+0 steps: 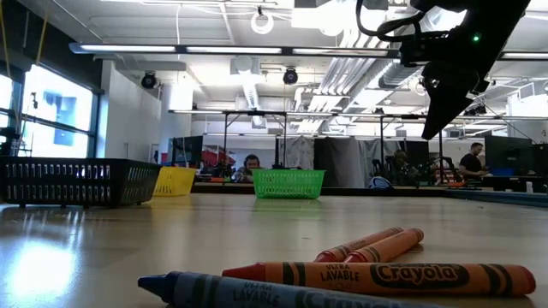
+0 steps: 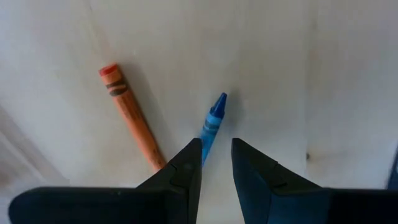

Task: Sort crayons
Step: Put the blue crayon into the yellow bin

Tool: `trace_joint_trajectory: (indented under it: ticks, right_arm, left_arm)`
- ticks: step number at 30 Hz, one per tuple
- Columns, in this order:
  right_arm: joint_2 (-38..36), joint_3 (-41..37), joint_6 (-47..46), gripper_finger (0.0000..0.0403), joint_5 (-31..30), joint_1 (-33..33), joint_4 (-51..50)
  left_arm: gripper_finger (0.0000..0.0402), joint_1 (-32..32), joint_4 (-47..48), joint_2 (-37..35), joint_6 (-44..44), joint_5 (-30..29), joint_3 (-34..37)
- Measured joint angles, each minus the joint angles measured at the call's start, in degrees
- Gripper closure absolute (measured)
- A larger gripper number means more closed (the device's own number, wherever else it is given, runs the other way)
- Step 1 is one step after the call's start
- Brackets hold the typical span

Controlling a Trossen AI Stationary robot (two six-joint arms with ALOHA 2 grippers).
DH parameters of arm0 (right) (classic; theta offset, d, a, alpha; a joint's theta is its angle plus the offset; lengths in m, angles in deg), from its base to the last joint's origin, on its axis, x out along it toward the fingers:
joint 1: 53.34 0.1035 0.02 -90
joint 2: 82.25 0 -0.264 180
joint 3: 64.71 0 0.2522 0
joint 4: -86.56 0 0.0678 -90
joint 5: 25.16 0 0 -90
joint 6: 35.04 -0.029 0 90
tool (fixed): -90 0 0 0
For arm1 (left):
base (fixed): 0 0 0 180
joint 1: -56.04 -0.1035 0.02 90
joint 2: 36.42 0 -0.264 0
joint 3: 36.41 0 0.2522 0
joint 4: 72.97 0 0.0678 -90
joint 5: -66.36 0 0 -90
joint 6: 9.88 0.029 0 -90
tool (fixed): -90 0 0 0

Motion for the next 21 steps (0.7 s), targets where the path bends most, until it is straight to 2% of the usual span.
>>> trace_joint_trajectory:
  ticks: [10,17,21]
  right_arm:
    - [0.0,0.0,0.0,0.0402,0.1,0.0,0.0]
    - [0.0,0.0,-0.4,0.0402,0.1,0.0,0.1]
    - [0.0,0.0,-0.4,0.0402,0.2,0.0,0.1]
  left_arm:
    - [0.0328,-0.1,-5.2,-0.4,-2.9,0.8,5.4]
    - [0.0393,-1.3,-6.1,-0.2,-9.6,6.5,5.6]
    - [0.0397,-2.3,-8.6,-0.3,-9.4,9.9,5.8]
